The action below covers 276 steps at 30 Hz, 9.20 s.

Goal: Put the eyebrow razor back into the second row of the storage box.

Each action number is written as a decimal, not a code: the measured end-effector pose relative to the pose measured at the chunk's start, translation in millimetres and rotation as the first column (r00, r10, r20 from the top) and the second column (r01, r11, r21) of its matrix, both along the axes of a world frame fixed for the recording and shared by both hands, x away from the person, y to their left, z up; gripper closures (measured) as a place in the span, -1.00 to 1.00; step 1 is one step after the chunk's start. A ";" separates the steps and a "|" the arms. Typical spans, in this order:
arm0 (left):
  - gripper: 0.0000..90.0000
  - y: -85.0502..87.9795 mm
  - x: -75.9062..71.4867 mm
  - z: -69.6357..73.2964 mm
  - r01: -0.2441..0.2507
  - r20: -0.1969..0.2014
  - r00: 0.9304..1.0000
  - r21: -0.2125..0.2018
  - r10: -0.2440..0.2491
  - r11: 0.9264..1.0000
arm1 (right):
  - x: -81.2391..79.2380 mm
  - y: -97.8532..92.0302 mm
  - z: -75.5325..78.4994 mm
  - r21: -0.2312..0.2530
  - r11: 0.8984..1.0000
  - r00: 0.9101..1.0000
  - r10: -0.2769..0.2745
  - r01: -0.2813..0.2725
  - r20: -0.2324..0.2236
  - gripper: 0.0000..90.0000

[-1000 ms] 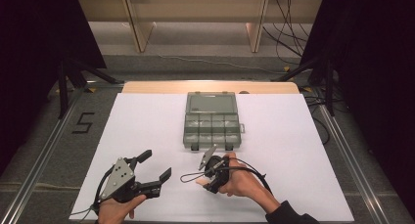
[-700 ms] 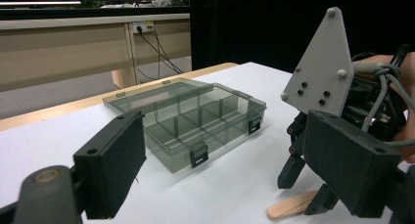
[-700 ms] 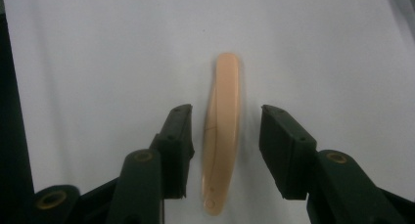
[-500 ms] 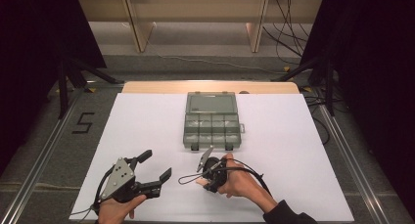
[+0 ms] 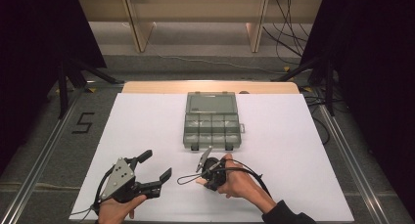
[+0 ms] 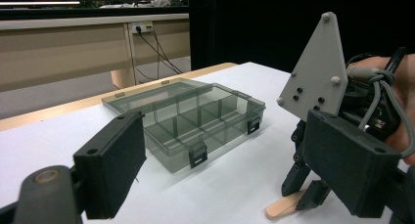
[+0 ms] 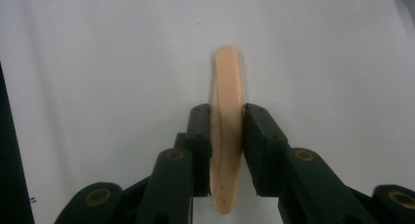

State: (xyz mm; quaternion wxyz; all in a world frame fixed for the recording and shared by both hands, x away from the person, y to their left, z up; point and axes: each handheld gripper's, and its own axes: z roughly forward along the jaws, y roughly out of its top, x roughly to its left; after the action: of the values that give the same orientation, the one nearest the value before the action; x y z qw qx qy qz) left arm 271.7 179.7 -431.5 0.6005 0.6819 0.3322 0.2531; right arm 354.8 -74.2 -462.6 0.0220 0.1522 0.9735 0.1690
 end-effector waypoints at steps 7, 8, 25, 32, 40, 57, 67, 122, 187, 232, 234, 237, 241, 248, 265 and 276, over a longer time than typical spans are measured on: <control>-0.65 0.4 0.0 0.1 0.000 0.001 1.000 -0.001 0.000 1.000 | 0.3 -1.7 2.3 0.014 1.000 1.000 -0.002 0.002 0.000 0.65; -0.65 0.4 0.0 0.2 0.000 0.001 1.000 -0.001 0.000 1.000 | 0.0 -2.2 3.4 0.016 1.000 1.000 -0.016 0.016 0.002 0.65; -0.65 0.4 0.1 0.2 0.000 0.002 1.000 0.001 0.000 1.000 | 9.6 -20.1 29.4 0.109 0.993 0.996 -0.059 0.052 0.062 0.65; -0.65 0.2 0.1 0.1 0.000 0.002 1.000 0.001 0.000 1.000 | 11.4 -23.2 35.3 0.113 0.992 0.995 -0.063 0.055 0.074 0.65; -0.65 -0.2 0.6 -0.4 0.002 -0.002 1.000 0.004 -0.002 1.000 | 18.6 -29.9 44.0 0.114 0.992 0.993 -0.062 0.050 0.098 0.65; -0.65 -0.2 0.8 -0.4 0.004 0.001 1.000 -0.001 -0.004 1.000 | 53.3 -39.1 69.7 0.109 0.991 0.982 -0.097 0.080 0.164 0.65; -0.65 -0.2 0.6 -0.3 0.003 -0.002 1.000 0.002 -0.003 1.000 | 70.8 -45.5 74.8 0.095 0.990 0.976 -0.123 0.107 0.180 0.65; -0.65 0.2 1.1 -0.1 0.006 0.000 1.000 -0.002 -0.006 1.000 | 127.0 -37.9 41.5 0.014 0.994 0.977 -0.107 0.106 0.186 0.51; -0.65 -0.1 0.9 -0.2 0.002 0.001 1.000 0.000 -0.002 1.000 | 25.2 -109.1 71.5 0.511 0.837 0.908 -0.353 0.199 0.225 -0.41; -0.65 -0.1 1.1 -0.4 0.004 -0.003 1.000 0.006 -0.004 1.000 | -16.0 -136.8 44.9 0.691 0.685 0.875 -0.456 0.229 0.162 -0.57; -0.65 -0.4 1.1 -0.6 0.004 -0.005 1.000 0.004 -0.004 1.000 | -16.7 -137.5 44.8 0.696 0.684 0.875 -0.453 0.218 0.171 -0.57; -0.65 -0.7 0.9 -0.6 0.006 -0.006 1.000 0.003 -0.005 1.000 | -18.9 -138.9 45.4 0.700 0.679 0.873 -0.458 0.223 0.167 -0.57; -0.65 -0.8 1.0 -0.7 0.007 -0.006 1.000 0.004 -0.007 1.000 | -21.1 -139.7 44.9 0.702 0.673 0.872 -0.463 0.230 0.158 -0.58; -0.65 -0.7 0.9 -0.5 0.008 -0.005 1.000 0.006 -0.008 1.000 | -24.4 -141.7 44.2 0.717 0.656 0.865 -0.477 0.234 0.155 -0.59; -0.65 -0.8 0.8 -0.5 0.011 -0.005 1.000 0.008 -0.011 1.000 | -32.3 -148.4 40.5 0.738 0.631 0.853 -0.499 0.238 0.151 -0.61; -0.65 -1.0 0.7 -0.5 0.013 -0.006 1.000 0.008 -0.013 1.000 | -38.1 -151.0 37.8 0.748 0.620 0.845 -0.512 0.239 0.154 -0.62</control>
State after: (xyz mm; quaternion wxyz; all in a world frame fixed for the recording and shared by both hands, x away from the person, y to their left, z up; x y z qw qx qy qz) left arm 272.4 178.7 -432.0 0.5982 0.6872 0.3288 0.2486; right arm 316.7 -225.2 -424.7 0.1722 0.3196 0.7578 0.5421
